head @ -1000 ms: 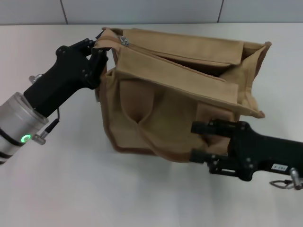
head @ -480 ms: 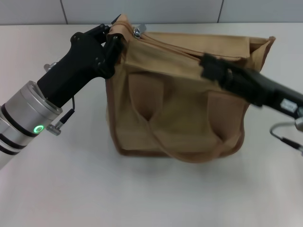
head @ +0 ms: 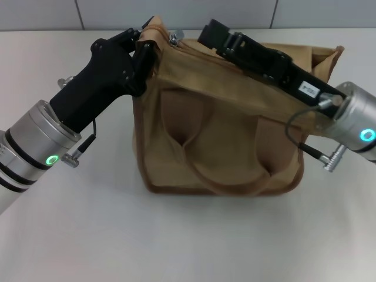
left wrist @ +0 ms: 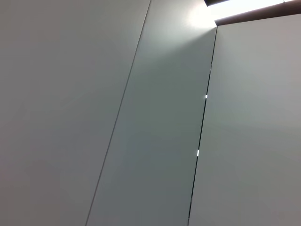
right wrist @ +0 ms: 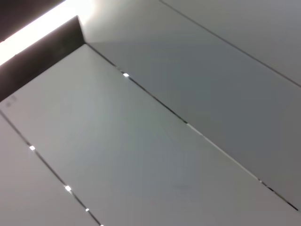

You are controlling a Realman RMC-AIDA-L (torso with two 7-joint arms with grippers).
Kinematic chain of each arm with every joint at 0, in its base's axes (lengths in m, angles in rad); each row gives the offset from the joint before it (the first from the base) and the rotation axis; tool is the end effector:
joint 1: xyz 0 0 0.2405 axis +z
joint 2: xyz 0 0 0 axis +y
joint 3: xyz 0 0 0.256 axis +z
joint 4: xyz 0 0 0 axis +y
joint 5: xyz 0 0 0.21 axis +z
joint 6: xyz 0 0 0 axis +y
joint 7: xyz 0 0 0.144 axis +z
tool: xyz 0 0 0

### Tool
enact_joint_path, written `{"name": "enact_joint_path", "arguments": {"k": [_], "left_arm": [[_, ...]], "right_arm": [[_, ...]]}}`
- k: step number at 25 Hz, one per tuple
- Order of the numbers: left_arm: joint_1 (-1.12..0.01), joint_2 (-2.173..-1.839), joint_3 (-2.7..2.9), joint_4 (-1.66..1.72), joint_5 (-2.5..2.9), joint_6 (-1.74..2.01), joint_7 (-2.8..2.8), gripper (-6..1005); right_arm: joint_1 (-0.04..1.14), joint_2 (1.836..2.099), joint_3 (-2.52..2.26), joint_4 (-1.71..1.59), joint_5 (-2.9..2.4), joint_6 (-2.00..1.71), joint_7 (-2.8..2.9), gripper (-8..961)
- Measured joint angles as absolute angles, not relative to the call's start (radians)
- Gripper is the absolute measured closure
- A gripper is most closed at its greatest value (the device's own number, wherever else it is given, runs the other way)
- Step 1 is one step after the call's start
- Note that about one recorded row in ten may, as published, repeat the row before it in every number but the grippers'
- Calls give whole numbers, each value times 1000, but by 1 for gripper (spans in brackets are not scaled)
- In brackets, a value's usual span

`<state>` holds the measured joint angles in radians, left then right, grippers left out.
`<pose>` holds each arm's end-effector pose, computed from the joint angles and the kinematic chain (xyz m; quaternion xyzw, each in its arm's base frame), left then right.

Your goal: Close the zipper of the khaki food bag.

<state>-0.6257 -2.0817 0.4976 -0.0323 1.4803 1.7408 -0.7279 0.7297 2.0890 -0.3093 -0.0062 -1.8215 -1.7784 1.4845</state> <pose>-0.2135 0.3115 -0.0292 -0.7783 -0.1472 -0.5607 0.2411 0.1756 0.3177 -0.0398 0.7344 -0.3693 -0.5662 0.0619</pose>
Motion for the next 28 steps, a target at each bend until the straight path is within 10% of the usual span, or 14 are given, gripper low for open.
{"name": "enact_joint_path", "arguments": {"k": [28], "left_arm": [[-665, -2082, 485, -35, 1481, 1745, -721, 970]], "right_arm": [[748, 2089, -306, -20, -1821, -1656, 1493, 520]]}}
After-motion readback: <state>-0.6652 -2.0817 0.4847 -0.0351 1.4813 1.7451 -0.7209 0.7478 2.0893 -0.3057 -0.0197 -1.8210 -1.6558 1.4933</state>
